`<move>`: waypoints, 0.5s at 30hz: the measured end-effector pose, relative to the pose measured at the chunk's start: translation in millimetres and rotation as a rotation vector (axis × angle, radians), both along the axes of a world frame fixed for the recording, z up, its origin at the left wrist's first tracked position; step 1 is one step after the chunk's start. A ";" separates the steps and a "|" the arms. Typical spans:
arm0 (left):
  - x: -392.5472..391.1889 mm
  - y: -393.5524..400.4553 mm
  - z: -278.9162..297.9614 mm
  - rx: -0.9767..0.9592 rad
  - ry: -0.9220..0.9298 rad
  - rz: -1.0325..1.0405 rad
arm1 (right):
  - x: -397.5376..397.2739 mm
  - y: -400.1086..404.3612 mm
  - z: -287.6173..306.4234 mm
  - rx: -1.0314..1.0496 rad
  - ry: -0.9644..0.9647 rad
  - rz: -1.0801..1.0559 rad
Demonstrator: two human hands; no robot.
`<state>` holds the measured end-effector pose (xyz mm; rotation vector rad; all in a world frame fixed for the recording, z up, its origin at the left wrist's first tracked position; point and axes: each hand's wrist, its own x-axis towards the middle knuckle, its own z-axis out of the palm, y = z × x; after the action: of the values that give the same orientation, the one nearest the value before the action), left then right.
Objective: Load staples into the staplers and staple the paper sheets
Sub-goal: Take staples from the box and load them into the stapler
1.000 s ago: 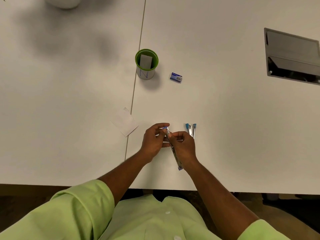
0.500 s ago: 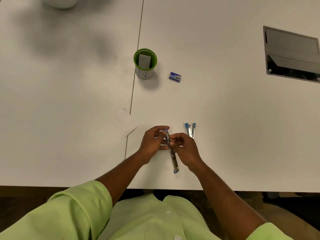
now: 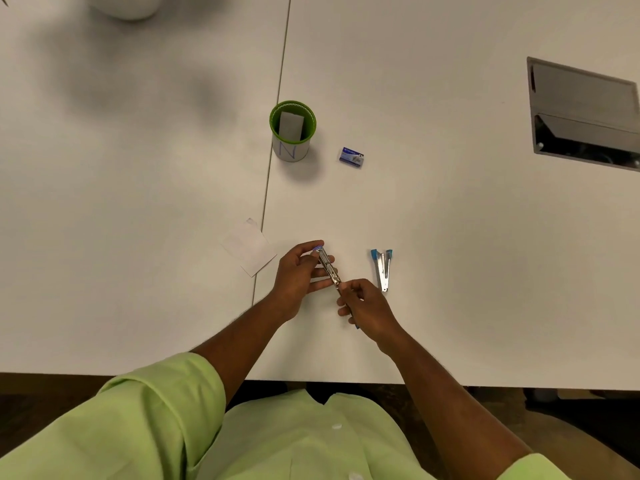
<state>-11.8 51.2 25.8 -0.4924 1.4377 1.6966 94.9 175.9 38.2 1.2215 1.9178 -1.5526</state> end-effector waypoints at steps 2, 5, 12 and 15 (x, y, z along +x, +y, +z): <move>-0.2 -1.7 -0.6 0.009 -0.011 0.005 | 0.4 -1.5 0.6 0.011 0.026 -0.019; -0.6 -2.8 -1.6 0.011 0.010 -0.012 | -2.4 -4.3 3.7 0.019 0.061 -0.032; -0.1 -4.0 -2.5 -0.053 0.071 -0.058 | -6.7 0.3 14.5 -0.170 0.273 -0.248; 0.3 -4.8 -1.4 -0.066 0.074 -0.069 | -7.2 1.0 16.9 -0.215 0.337 -0.255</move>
<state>-11.4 46.4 24.4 -0.4142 1.5504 1.6324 87.7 176.9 55.1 1.2081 1.7747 -2.1550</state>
